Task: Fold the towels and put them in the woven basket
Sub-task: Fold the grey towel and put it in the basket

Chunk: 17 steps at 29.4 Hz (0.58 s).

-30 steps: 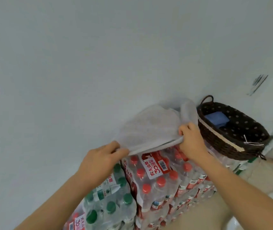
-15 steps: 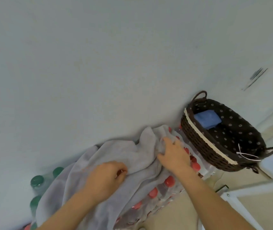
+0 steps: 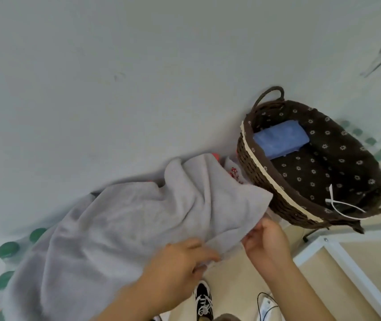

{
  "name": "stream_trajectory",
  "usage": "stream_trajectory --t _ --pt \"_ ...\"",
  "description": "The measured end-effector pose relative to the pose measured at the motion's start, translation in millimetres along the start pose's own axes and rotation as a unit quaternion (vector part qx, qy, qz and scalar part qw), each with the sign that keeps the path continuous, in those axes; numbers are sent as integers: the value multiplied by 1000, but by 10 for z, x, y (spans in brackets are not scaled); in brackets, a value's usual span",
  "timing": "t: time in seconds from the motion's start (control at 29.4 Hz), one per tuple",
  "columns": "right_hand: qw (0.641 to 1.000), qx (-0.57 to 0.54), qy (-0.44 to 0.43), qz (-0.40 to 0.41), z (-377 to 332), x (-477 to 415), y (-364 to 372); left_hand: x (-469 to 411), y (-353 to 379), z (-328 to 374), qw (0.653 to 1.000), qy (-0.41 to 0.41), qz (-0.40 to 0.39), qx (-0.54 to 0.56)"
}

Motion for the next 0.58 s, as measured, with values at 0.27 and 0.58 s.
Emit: stream_trajectory --t 0.27,0.58 --pt "932 354 -43 60 -257 -40 -239 -167 108 207 991 -39 -113 57" --pt "572 764 -298 0 -258 151 -59 609 -491 -651 917 -312 244 -52"
Point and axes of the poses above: each hand's wrist, its own x-axis away from the middle knuckle, its own y-axis out of the palm, z = x × y, the point moved 1 cm from there along -x, towards the middle knuckle, and after that the axes turned 7 degrees about -x, right-handed, at the moved point
